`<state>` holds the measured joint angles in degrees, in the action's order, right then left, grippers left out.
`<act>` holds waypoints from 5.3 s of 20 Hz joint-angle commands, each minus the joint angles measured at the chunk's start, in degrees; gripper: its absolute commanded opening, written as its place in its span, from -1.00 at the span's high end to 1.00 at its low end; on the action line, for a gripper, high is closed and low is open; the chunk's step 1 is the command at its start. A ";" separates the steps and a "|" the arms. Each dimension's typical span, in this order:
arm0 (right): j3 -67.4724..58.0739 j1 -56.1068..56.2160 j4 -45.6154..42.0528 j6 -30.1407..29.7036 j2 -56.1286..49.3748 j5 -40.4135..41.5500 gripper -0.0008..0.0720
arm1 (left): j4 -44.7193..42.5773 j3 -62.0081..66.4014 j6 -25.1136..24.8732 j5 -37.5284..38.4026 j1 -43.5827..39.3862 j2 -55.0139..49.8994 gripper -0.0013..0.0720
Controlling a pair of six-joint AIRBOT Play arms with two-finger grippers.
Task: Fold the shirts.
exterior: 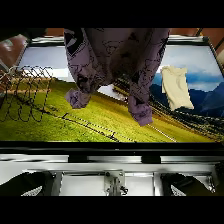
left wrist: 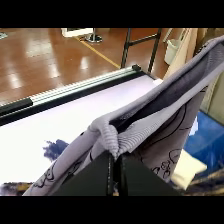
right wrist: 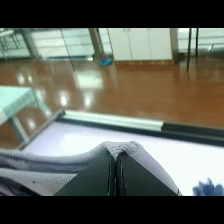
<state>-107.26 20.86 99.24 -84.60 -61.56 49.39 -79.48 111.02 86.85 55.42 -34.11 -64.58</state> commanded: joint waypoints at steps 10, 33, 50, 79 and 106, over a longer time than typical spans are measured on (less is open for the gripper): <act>-0.46 -0.04 -6.43 1.77 -13.07 33.31 0.79 | 2.99 -23.23 -5.25 22.84 -5.09 -3.13 0.82; -0.48 -0.50 -32.20 5.44 -16.04 28.79 -0.83 | 29.97 -19.63 -11.80 5.95 -9.05 -23.04 -1.00; 57.35 -17.53 18.60 3.58 -4.85 11.93 -0.82 | 7.65 -38.14 2.40 22.18 22.51 -21.24 -0.98; 42.53 -19.65 15.85 -0.17 -20.13 -4.09 0.80 | 28.79 -42.38 -8.70 9.86 17.44 -25.73 0.82; 7.30 -20.35 7.85 -9.92 -20.13 29.09 0.79 | 33.90 -26.93 -11.56 15.82 20.41 -27.32 -0.85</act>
<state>-99.88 0.12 102.30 -94.91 -81.69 75.33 -41.60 83.50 71.96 67.55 -16.64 -90.65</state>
